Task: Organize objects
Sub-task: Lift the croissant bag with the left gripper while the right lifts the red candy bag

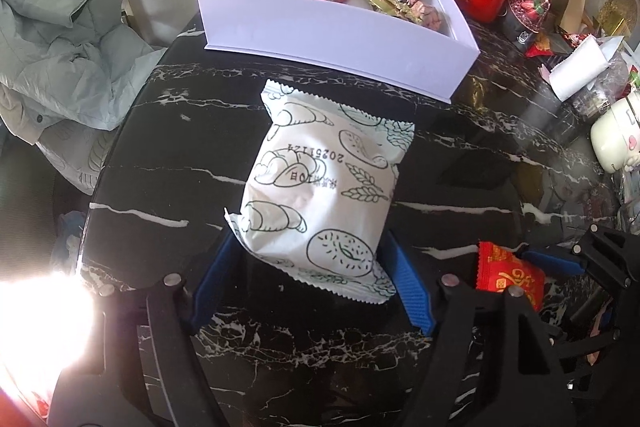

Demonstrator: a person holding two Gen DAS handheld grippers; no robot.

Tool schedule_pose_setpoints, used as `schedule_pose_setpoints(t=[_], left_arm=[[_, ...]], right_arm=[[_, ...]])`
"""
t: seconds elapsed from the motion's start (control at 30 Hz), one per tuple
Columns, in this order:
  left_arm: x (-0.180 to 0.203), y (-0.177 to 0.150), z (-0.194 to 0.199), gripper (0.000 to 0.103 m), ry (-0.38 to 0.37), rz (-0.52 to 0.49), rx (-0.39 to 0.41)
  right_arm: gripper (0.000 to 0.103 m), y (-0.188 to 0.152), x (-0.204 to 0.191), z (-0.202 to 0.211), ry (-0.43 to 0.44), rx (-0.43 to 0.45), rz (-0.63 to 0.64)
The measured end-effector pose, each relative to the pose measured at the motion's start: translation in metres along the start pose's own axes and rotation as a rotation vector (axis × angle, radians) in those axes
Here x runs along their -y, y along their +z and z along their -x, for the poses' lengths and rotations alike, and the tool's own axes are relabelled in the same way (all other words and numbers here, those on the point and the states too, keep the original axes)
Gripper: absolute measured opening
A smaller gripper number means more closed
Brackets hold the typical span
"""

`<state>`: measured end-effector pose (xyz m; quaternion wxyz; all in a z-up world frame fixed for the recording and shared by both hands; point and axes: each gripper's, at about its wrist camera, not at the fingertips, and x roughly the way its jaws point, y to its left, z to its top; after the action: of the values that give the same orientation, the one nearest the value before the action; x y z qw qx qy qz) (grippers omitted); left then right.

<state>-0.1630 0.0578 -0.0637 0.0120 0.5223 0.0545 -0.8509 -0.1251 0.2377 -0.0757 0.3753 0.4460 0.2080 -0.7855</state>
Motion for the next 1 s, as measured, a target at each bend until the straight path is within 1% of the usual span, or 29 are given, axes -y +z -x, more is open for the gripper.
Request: schedule_pose_setpoints(t=[0.07, 0.17, 0.23, 0.3, 0.37, 0.5, 0.53, 0.57, 0.6, 0.63, 0.67, 0.77, 0.9, 1.0], left_arm=[[0.001, 0.002, -0.001, 0.075, -0.005, -0.005, 0.001], [0.003, 0.007, -0.008, 0.076, 0.015, -0.023, -0.002], [0.006, 0.010, -0.011, 0.077, 0.028, -0.041, 0.003], [0.009, 0.011, -0.014, 0.080, 0.028, -0.057, 0.009], [0.011, 0.012, -0.016, 0.083, 0.044, -0.073, 0.023], [0.012, 0.012, -0.016, 0.082, 0.038, -0.079, 0.045], [0.012, 0.011, -0.016, 0.079, 0.037, -0.080, 0.054], [0.012, 0.010, -0.015, 0.076, 0.034, -0.081, 0.067], [0.012, 0.009, -0.014, 0.074, 0.032, -0.085, 0.075], [0.012, 0.008, -0.013, 0.069, 0.031, -0.089, 0.085], [0.012, 0.007, -0.013, 0.066, 0.033, -0.088, 0.087], [0.009, 0.005, -0.010, 0.063, 0.028, -0.075, 0.083], [0.003, -0.003, -0.005, 0.061, 0.012, -0.053, 0.062], [-0.003, -0.009, 0.001, 0.061, 0.007, -0.031, 0.050]], right_arm=[[0.054, -0.001, 0.000, 0.000, -0.006, -0.004, 0.001], [0.059, -0.002, 0.000, 0.000, -0.008, -0.002, -0.001], [0.060, -0.002, 0.001, 0.001, -0.007, 0.001, 0.002], [0.061, -0.002, 0.001, 0.001, -0.005, 0.007, 0.003], [0.061, -0.003, 0.001, 0.001, -0.005, 0.015, 0.004], [0.061, -0.004, 0.001, 0.002, -0.005, 0.023, 0.002], [0.060, -0.005, 0.000, 0.002, -0.005, 0.026, 0.004], [0.051, -0.005, 0.000, 0.003, -0.004, 0.031, 0.007], [0.046, -0.005, 0.000, 0.004, 0.000, 0.037, 0.007], [0.045, -0.006, -0.001, 0.004, -0.005, 0.038, 0.006], [0.044, -0.006, -0.001, 0.005, -0.006, 0.039, 0.006], [0.041, -0.007, 0.000, 0.005, -0.007, 0.044, -0.011], [0.040, -0.006, 0.003, 0.005, -0.002, 0.044, -0.035], [0.039, -0.004, 0.003, 0.007, 0.019, 0.047, -0.044]])
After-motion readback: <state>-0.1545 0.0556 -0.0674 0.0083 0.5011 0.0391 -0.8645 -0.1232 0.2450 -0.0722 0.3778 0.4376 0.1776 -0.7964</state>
